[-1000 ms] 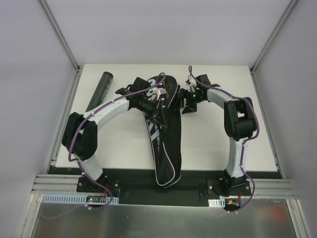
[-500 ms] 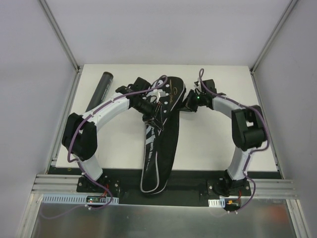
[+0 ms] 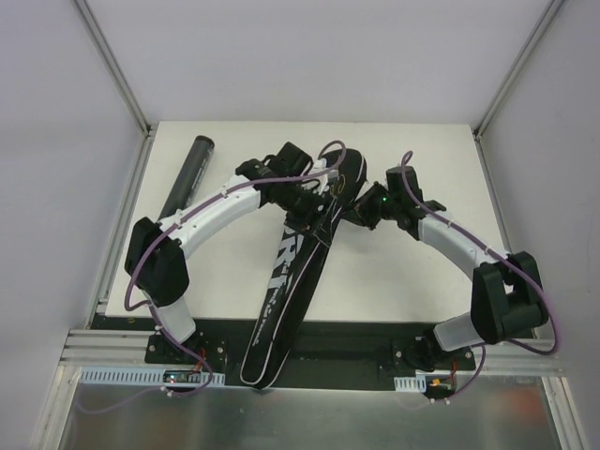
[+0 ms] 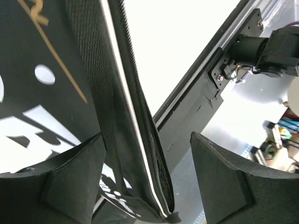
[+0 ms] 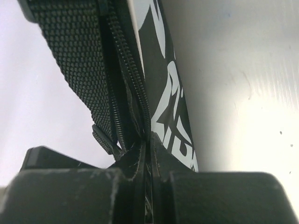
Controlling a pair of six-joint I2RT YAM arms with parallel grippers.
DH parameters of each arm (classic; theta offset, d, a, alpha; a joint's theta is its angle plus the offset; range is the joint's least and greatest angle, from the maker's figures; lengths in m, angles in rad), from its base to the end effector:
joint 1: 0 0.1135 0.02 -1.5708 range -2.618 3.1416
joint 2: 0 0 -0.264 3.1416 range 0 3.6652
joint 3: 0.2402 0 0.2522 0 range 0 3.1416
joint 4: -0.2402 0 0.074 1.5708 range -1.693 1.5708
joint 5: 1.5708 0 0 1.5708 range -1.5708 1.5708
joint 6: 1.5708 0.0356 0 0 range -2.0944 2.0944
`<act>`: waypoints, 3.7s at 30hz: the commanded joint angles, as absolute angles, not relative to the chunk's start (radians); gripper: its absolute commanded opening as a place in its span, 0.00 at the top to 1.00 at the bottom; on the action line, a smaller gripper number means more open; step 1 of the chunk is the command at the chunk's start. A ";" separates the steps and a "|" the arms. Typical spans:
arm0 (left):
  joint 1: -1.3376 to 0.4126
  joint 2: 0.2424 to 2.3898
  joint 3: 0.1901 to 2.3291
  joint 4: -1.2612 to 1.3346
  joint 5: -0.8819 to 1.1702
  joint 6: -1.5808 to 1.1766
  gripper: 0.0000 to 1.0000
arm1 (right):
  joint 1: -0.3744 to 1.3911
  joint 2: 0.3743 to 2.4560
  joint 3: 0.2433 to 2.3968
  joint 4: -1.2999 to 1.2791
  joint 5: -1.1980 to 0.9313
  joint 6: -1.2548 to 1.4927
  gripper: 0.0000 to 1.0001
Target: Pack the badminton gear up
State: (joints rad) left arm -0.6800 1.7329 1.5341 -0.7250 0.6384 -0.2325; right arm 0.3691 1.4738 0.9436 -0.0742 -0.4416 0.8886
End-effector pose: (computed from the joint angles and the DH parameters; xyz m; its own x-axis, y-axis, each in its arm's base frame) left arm 0.2794 -0.2532 0.3026 -0.7844 0.3964 -0.4770 0.6202 0.5034 -0.6016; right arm 0.2962 0.1309 0.2438 -0.8419 0.4267 -0.3303 -0.0011 0.6108 0.7918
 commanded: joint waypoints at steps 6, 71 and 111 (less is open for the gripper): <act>-0.781 1.778 1.611 -0.747 0.339 -0.167 0.31 | 0.443 1.281 0.922 -0.204 -0.295 1.195 0.99; -0.623 1.937 1.844 -0.902 0.749 0.005 1.00 | -0.058 1.598 1.109 0.290 -1.106 0.719 0.75; -0.603 2.006 1.984 -0.900 0.632 -0.123 1.00 | 0.290 1.270 0.821 0.244 -0.752 0.757 1.00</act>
State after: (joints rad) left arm -0.5983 2.0163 1.9152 -1.0473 0.6422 -0.0795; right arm 0.2241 1.3506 0.8589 0.3080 -0.6674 0.7959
